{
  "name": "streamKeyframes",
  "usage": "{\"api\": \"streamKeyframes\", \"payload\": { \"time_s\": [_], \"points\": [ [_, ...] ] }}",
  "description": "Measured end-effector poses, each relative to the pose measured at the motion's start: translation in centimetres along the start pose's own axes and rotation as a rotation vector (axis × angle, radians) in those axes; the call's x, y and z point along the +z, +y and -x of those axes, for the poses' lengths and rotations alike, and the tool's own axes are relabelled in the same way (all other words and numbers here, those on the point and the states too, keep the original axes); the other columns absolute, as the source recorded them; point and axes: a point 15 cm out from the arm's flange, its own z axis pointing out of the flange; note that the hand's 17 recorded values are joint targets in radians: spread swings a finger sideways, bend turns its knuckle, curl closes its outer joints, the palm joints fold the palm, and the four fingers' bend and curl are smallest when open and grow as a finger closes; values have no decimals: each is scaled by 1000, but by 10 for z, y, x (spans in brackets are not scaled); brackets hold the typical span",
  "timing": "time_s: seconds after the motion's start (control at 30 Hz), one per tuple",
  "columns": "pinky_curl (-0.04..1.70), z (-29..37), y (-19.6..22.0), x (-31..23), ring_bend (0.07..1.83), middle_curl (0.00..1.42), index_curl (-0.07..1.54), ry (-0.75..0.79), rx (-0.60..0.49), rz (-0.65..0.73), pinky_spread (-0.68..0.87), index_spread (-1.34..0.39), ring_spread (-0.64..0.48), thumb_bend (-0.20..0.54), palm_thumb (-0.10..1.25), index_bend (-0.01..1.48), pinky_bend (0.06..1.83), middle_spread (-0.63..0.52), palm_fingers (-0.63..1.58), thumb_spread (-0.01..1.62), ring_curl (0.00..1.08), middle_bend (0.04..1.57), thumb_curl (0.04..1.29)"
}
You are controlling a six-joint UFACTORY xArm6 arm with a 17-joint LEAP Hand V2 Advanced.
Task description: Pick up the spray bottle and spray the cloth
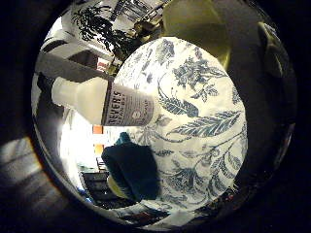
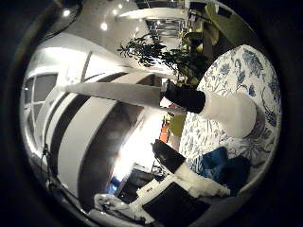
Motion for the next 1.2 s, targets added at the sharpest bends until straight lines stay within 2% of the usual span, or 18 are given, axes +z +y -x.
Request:
{"api": "streamKeyframes", "payload": {
  "time_s": [0.37, 0.43, 0.57, 0.6, 0.63, 0.67, 0.73, 0.8, 0.87, 1.0, 1.2],
  "points": [
    [324, 21, 4, 54, 491, 361, 279, -7, -54, 80, 336, -96, 180, -30, 512, 167, 399, 140, 254, 954, 290, 335, 308],
    [311, 26, 7, 69, 543, 364, 284, 3, -71, 102, 320, -107, 152, -26, 519, 164, 382, 116, 318, 953, 298, 347, 312],
    [280, 35, 7, 92, 789, 440, 289, 39, -120, 123, 169, -175, -67, -8, 607, 187, 386, -35, 711, 979, 366, 560, 329],
    [290, 39, 6, 97, 868, 478, 307, 49, -135, 125, 46, -225, -138, -1, 668, 215, 480, -94, 979, 998, 391, 645, 347],
    [322, 42, 7, 101, 898, 504, 321, 51, -145, 128, -44, -257, -166, -2, 702, 221, 571, -121, 1125, 999, 411, 695, 361],
    [377, 46, 7, 105, 959, 557, 392, 47, -152, 131, -150, -286, -189, 11, 774, 359, 674, -137, 1323, 982, 458, 818, 392],
    [470, 52, 9, 110, 1059, 621, 509, 39, -162, 136, -251, -309, -210, -2, 849, 592, 878, -148, 1379, 959, 513, 969, 432],
    [556, 63, 12, 117, 1165, 671, 617, 24, -169, 138, -262, -298, -216, 1, 934, 817, 1052, -142, 1350, 931, 563, 1108, 478],
    [623, 68, 15, 121, 1246, 701, 686, 9, -161, 129, -253, -274, -216, -1, 994, 967, 1155, -136, 1280, 910, 604, 1194, 515],
    [755, 79, 19, 125, 1342, 722, 753, -22, -147, 117, -210, -230, -219, -3, 1097, 1111, 1287, -116, 1162, 861, 671, 1314, 598],
    [914, 100, 19, 118, 1378, 709, 770, -33, -172, 120, -175, -196, -223, -12, 1122, 1192, 1286, -87, 1108, 827, 730, 1372, 687]
  ]
}}
